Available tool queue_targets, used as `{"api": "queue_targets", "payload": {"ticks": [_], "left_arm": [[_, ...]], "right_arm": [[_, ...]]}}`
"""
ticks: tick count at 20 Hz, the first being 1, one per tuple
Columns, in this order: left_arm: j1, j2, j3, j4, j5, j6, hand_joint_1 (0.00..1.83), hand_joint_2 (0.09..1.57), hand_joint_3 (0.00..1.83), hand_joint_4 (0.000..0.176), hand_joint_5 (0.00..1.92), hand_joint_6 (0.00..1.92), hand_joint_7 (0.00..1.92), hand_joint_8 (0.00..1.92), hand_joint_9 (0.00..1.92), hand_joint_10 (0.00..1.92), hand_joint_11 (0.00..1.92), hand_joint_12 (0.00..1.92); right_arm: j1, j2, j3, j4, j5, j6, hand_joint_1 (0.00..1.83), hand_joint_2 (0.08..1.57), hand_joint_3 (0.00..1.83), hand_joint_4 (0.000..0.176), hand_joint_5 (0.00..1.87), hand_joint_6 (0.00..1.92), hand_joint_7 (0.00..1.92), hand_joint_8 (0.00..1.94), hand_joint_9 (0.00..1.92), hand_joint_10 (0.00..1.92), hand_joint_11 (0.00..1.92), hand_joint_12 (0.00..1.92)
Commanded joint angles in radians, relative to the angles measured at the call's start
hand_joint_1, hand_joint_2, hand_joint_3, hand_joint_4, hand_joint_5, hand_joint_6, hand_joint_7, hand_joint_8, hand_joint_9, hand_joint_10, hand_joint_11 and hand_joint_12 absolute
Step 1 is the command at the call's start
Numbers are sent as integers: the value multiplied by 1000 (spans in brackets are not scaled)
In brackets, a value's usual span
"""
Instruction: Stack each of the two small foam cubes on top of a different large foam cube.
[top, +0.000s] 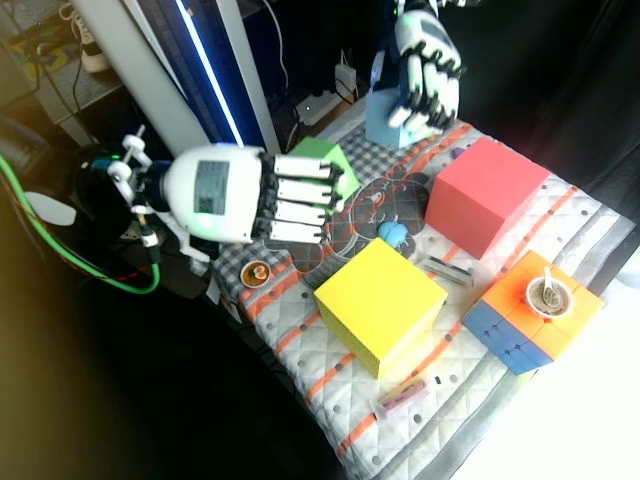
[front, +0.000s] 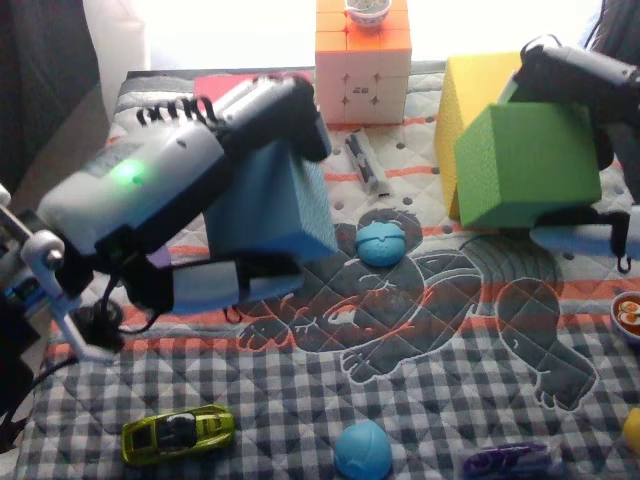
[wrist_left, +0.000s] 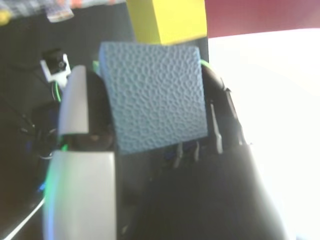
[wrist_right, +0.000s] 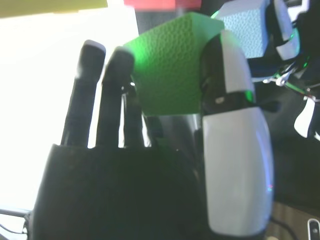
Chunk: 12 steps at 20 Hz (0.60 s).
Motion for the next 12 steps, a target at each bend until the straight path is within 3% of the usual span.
{"api": "queue_targets", "payload": {"ticks": [1, 2, 3, 4, 5, 6, 7, 9, 10, 11, 12], "left_arm": [[-21, 9, 6, 23, -133, -1, 1606, 1249, 0, 0, 37, 1655, 0, 1627, 551, 1707, 465, 1921], [-34, 8, 13, 20, -128, -1, 1606, 1249, 0, 0, 37, 1655, 0, 1627, 551, 1707, 465, 1921], [-49, 4, 23, 13, -115, -1, 1611, 1219, 0, 0, 7, 1372, 108, 1592, 615, 1627, 562, 1921], [-61, -3, 33, 5, -102, -1, 1611, 1210, 0, 0, 17, 1272, 137, 1567, 632, 1604, 582, 1921], [-77, -15, 50, -8, -78, 1, 1616, 1196, 0, 0, 80, 969, 178, 1468, 664, 1564, 650, 1876], [-91, -24, 64, -18, -57, 2, 1613, 1214, 0, 0, 135, 920, 124, 1460, 623, 1619, 646, 1912], [-104, -31, 75, -24, -39, 2, 1480, 1286, 18, 0, 133, 1157, 435, 1688, 546, 1706, 753, 1919], [-139, -40, 95, -29, -8, 6, 1457, 1288, 16, 0, 136, 1267, 444, 1662, 657, 1703, 788, 1921], [-156, -46, 104, -37, 4, 13, 1582, 1225, 0, 0, 117, 1211, 205, 1518, 636, 1619, 623, 1895], [-171, -53, 112, -53, 15, 33, 1766, 1178, 0, 0, 131, 1305, 86, 1366, 492, 1591, 690, 1768], [-188, -62, 119, -82, 28, 79, 1772, 1187, 0, 0, 103, 1220, 81, 1208, 439, 1620, 674, 1786]], "right_arm": [[20, 0, 9, 19, 122, 3, 1413, 1306, 12, 0, 145, 1562, 501, 1631, 581, 1806, 631, 1921], [27, -6, 18, 26, 122, 3, 1413, 1306, 12, 0, 145, 1562, 501, 1631, 581, 1806, 631, 1921], [32, -15, 31, 41, 121, 3, 1307, 1311, 8, 0, 146, 1595, 566, 1635, 427, 1859, 541, 1921], [35, -19, 39, 53, 121, 3, 1282, 1312, 6, 0, 149, 1596, 583, 1633, 381, 1878, 518, 1921], [40, -25, 51, 71, 119, 3, 1410, 1293, 17, 0, 169, 1599, 508, 1621, 586, 1768, 666, 1921], [47, -30, 61, 83, 109, 3, 1435, 1296, 16, 0, 157, 1607, 484, 1632, 618, 1755, 684, 1921], [60, -36, 71, 91, 95, 3, 1437, 1305, 12, 0, 129, 1622, 469, 1647, 610, 1764, 642, 1921], [101, -53, 94, 97, 56, 3, 1438, 1307, 9, 0, 114, 1616, 466, 1646, 612, 1765, 639, 1921], [122, -60, 99, 109, 36, 3, 1309, 1306, 5, 0, 124, 1601, 574, 1621, 493, 1826, 616, 1921], [137, -69, 114, 114, 18, 3, 1268, 1312, 4, 0, 133, 1591, 589, 1627, 437, 1848, 614, 1921], [152, -81, 130, 121, -3, 3, 1269, 1309, 1, 0, 132, 1579, 599, 1618, 479, 1886, 664, 1921]]}}
